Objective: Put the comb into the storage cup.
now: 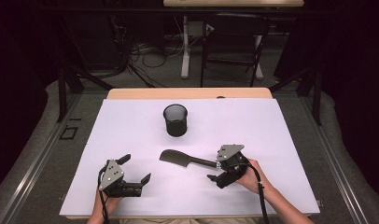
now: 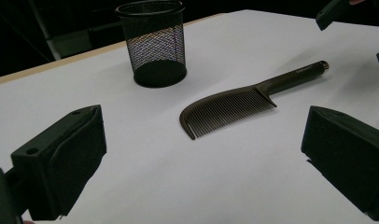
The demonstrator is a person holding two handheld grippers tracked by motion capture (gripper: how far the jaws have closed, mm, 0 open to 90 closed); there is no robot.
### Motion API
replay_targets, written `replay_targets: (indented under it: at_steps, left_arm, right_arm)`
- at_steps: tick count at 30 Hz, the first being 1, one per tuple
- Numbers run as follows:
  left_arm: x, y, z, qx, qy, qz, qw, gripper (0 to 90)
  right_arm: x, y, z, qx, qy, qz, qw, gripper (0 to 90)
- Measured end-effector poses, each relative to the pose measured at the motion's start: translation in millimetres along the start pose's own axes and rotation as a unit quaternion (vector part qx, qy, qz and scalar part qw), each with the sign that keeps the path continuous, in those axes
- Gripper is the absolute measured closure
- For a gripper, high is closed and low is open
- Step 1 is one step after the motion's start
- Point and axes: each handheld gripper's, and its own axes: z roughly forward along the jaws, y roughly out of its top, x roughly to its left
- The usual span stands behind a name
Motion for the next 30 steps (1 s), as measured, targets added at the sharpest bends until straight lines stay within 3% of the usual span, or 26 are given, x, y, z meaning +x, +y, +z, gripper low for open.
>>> replay_targets:
  at_steps: [19,30]
  left_arm:
    - [1.3,-0.3,-1.8,-0.002,0.003,-0.002,1.0,0.0]
    - [1.7,-0.2,-2.2,-0.002,0.004,-0.001,1.0,0.0]
  right_arm:
    - [-14.1,28.3,18.4,0.021,0.021,-0.02,0.9994,0.0]
    - [-23.1,39.2,30.7,0.069,0.029,-0.019,0.997,0.0]
